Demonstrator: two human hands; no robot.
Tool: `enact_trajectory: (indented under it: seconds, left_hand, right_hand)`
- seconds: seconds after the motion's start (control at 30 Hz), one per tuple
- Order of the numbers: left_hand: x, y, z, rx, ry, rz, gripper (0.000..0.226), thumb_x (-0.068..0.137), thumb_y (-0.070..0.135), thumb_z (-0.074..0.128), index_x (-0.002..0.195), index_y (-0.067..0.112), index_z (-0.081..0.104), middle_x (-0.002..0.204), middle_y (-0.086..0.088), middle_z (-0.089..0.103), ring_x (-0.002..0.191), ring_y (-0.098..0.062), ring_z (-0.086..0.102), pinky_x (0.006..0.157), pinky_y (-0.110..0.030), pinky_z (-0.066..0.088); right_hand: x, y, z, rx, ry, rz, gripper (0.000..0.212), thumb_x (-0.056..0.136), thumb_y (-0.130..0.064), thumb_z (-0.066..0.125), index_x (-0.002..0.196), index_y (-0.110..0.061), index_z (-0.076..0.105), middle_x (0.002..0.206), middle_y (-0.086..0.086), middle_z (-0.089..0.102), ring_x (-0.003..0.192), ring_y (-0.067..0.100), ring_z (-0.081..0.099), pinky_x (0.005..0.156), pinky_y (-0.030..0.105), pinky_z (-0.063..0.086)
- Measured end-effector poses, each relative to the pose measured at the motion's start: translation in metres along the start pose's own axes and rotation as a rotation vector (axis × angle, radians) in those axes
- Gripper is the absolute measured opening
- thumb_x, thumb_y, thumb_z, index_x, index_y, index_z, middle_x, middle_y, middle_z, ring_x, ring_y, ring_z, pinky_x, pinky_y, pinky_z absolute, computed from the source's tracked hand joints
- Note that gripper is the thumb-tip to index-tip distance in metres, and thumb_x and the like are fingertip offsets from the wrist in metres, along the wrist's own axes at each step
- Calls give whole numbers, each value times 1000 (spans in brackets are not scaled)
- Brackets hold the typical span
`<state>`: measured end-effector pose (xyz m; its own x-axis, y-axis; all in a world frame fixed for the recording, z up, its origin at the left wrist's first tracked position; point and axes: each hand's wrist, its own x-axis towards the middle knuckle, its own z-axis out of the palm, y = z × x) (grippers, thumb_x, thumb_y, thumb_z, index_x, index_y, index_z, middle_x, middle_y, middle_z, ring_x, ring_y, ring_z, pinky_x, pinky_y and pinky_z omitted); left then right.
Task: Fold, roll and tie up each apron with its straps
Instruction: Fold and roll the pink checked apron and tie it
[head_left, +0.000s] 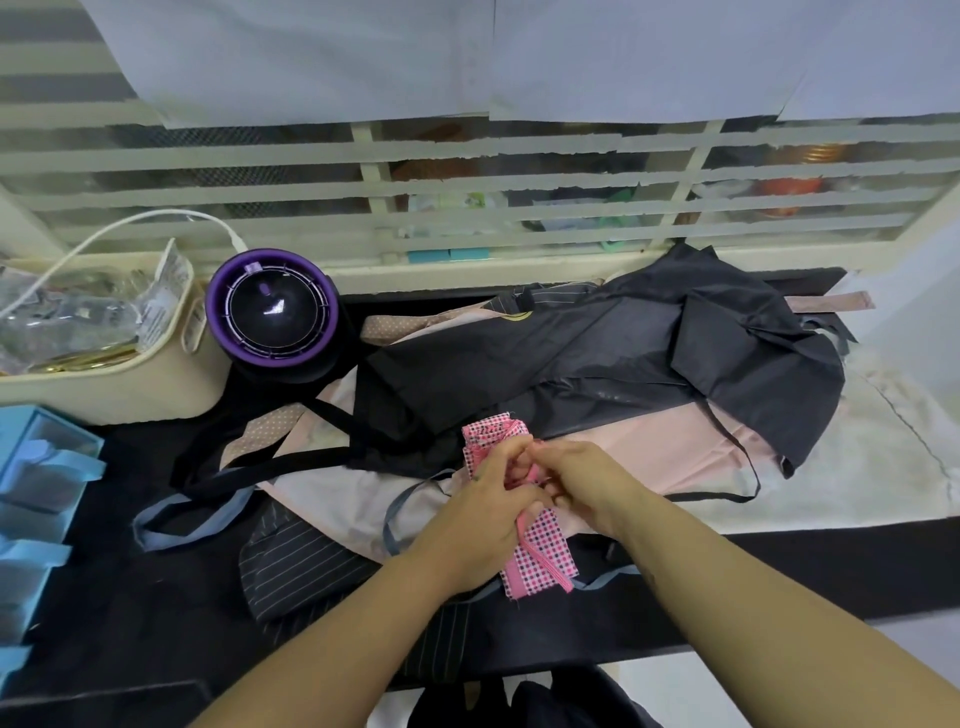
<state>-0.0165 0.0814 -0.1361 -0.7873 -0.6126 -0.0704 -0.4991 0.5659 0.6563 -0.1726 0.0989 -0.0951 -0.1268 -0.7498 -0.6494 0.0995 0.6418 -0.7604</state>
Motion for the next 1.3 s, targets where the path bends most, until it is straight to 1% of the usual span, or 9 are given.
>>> enact_trajectory:
  seconds: [0.1, 0.3, 0.43, 0.57, 0.7, 0.83, 0.93, 1.13, 1.3]
  left_hand:
    - [-3, -7, -1, -128, 39, -61, 46, 94, 50, 26, 109, 26, 62, 138, 18, 25, 124, -14, 41, 101, -38, 43]
    - [-12, -21, 2, -36, 186, -138, 42, 93, 46, 34, 93, 23, 69, 105, 17, 46, 99, -4, 42, 88, -32, 43]
    - [-8, -29, 5, 119, 88, -145, 15, 82, 35, 69, 94, 26, 65, 103, 11, 48, 97, -12, 45, 88, -34, 43]
    - [0, -12, -13, -408, 158, -351, 24, 100, 25, 44, 93, 23, 67, 102, 3, 59, 96, -12, 59, 85, -24, 49]
    - [3, -19, -24, -216, 80, -288, 21, 98, 15, 49, 95, 11, 69, 96, -1, 66, 88, -13, 62, 83, -25, 50]
    - [13, -19, -30, 50, 93, -282, 34, 98, 33, 50, 82, 7, 66, 86, -1, 56, 79, -14, 55, 73, -29, 46]
    - [21, -10, -27, -4, 212, -97, 34, 95, 32, 55, 76, 6, 66, 85, 2, 52, 78, -12, 55, 69, -27, 47]
    - [34, 10, -7, -129, 156, 94, 27, 94, 29, 48, 76, 16, 64, 73, 13, 53, 68, 0, 50, 67, -22, 46]
    - [25, 6, 1, 91, 261, 242, 27, 94, 26, 45, 76, 16, 62, 70, 9, 56, 63, -4, 51, 66, -34, 53]
  right_hand:
    - [-2, 11, -9, 552, 12, 196, 33, 101, -21, 41, 91, -3, 68, 64, 4, 69, 41, 5, 52, 40, 14, 42]
    - [1, 27, -19, 929, 78, 300, 37, 105, -24, 33, 81, -2, 52, 66, 18, 67, 46, 19, 65, 36, 23, 50]
    - [3, 23, -19, 766, 81, 180, 44, 103, -21, 37, 61, -10, 43, 85, 21, 71, 64, 25, 72, 56, 29, 59]
    - [-9, 5, -14, 203, -53, -11, 66, 100, -10, 34, 37, -17, 54, 93, 14, 70, 77, 20, 67, 69, 24, 56]
    - [-13, -3, -14, -116, -136, -109, 72, 101, -10, 36, 39, -29, 65, 111, 19, 67, 82, 20, 61, 91, 32, 52]
    - [-13, 1, -17, -74, -155, -95, 70, 103, -16, 37, 40, -30, 65, 115, 22, 65, 93, 25, 59, 95, 35, 49]
    - [-13, 6, -18, -37, -164, -82, 70, 103, -17, 36, 41, -29, 66, 114, 20, 66, 94, 22, 62, 94, 33, 49]
    - [-6, 15, -22, 27, -171, -62, 55, 103, -15, 36, 54, -19, 60, 74, 4, 71, 86, 18, 68, 97, 33, 50]
    - [-6, 19, -25, 152, -93, -22, 49, 103, -17, 38, 54, -13, 42, 66, 3, 69, 68, 11, 68, 75, 22, 56]
